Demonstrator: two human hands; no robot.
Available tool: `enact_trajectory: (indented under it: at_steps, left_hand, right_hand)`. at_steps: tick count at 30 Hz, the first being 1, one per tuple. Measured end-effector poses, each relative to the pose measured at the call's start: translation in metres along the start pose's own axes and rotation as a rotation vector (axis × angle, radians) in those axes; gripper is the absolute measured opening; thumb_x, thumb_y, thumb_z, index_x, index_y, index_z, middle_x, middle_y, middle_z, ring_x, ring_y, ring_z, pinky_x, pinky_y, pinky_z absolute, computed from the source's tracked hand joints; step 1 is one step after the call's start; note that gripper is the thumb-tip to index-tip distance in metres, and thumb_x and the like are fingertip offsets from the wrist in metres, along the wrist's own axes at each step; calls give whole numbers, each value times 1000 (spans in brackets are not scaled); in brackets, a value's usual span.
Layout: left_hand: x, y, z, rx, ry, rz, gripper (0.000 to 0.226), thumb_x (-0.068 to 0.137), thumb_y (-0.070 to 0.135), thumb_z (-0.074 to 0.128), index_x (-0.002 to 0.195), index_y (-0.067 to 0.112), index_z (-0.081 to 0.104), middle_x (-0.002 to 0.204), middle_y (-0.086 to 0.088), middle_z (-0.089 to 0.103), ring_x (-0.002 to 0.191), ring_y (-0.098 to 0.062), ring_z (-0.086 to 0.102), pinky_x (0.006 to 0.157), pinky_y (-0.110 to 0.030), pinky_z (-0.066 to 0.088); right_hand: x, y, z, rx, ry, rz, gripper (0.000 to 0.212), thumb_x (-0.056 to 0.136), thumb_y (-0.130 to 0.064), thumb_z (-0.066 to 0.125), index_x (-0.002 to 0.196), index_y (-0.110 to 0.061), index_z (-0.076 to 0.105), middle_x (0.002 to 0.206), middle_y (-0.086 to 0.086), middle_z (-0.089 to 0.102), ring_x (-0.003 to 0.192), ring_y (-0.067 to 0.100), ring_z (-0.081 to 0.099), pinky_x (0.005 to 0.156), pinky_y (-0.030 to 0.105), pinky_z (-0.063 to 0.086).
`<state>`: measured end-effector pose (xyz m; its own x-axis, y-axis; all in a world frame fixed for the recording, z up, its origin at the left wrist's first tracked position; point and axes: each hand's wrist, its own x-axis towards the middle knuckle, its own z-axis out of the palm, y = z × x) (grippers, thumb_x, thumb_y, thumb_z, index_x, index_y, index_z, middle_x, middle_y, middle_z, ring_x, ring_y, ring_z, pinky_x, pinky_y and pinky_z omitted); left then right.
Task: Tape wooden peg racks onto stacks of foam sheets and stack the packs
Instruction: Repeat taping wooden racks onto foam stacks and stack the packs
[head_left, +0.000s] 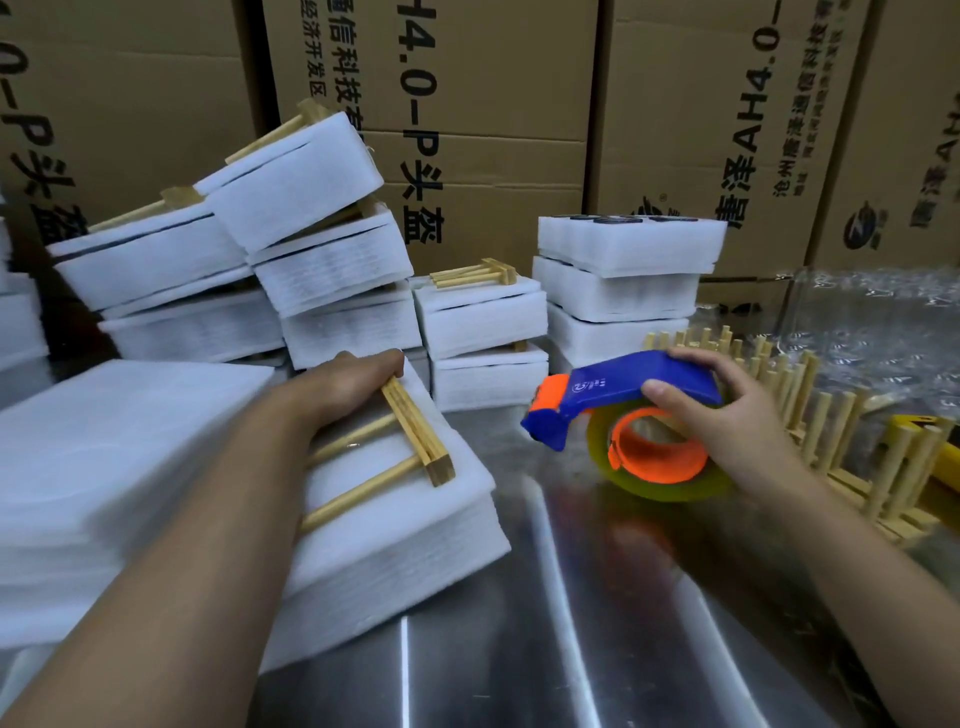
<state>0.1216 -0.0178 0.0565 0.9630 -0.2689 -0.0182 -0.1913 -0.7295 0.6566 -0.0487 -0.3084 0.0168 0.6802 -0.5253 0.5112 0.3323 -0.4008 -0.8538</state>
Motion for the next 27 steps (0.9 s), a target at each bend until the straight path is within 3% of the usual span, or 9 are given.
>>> enact_trajectory:
  at_steps: [2,4,7,11,15,18,20,25,27]
  left_hand:
    - [2,2,4,22,-9,25,52,67,66,37,90,24,58,98,-4,59,88,-22,53,74,-35,38]
    - [4,4,8,44,-19,51,51,68,65,35,88,26,60,103,-4,59,91,-22,53,79,-35,38]
    - [4,9,15,106,-22,21,61,62,68,33,95,26,62,110,-2,54,97,-22,50,84,-35,36]
    - [7,11,20,141,-45,-31,75,57,68,36,109,20,60,117,-7,55,101,-25,51,87,-37,37]
    - [7,12,21,147,-49,-52,83,56,70,36,118,18,56,125,-9,53,106,-27,50,90,-39,37]
    - [5,13,21,163,-46,-61,88,58,71,37,125,16,50,130,-10,50,111,-28,48,93,-40,37]
    - [2,14,20,166,-42,-69,91,57,71,37,129,16,47,134,-10,49,114,-29,47,95,-40,37]
    - [-1,15,21,176,-48,-106,90,69,72,39,140,17,36,142,-10,42,123,-30,42,96,-40,35]
    - [-2,16,21,173,-63,-104,93,63,73,38,137,17,39,139,-11,44,120,-30,44,100,-42,36]
  right_hand:
    - [-4,3,-1,-195,62,-88,59,56,-45,82,110,-32,61,104,-15,60,90,-2,58,79,13,46]
    - [-8,6,-1,-511,123,-198,62,59,-49,83,115,-37,59,105,-8,53,97,10,50,85,25,41]
    - [-9,12,1,-828,151,-360,69,58,-48,84,119,-24,64,97,8,52,96,29,51,86,38,41]
    - [-13,16,8,-946,118,-361,71,60,-51,81,121,-22,63,97,13,51,95,34,50,85,47,44]
    - [-21,19,13,-1005,-18,-354,69,67,-54,77,125,-22,60,102,14,50,99,33,47,88,46,37]
    - [-28,17,17,-954,-66,-356,54,84,-56,47,125,-22,60,102,12,47,101,31,45,91,44,34]
    - [-31,16,18,-937,-77,-356,57,84,-48,30,124,-21,62,100,12,48,101,32,46,91,44,33]
    - [-37,16,22,-1030,-182,-403,43,83,-33,42,117,-22,66,95,13,53,95,35,50,86,42,32]
    - [-37,18,22,-1053,-229,-397,40,82,-28,47,117,-22,65,94,11,54,95,33,50,85,42,32]
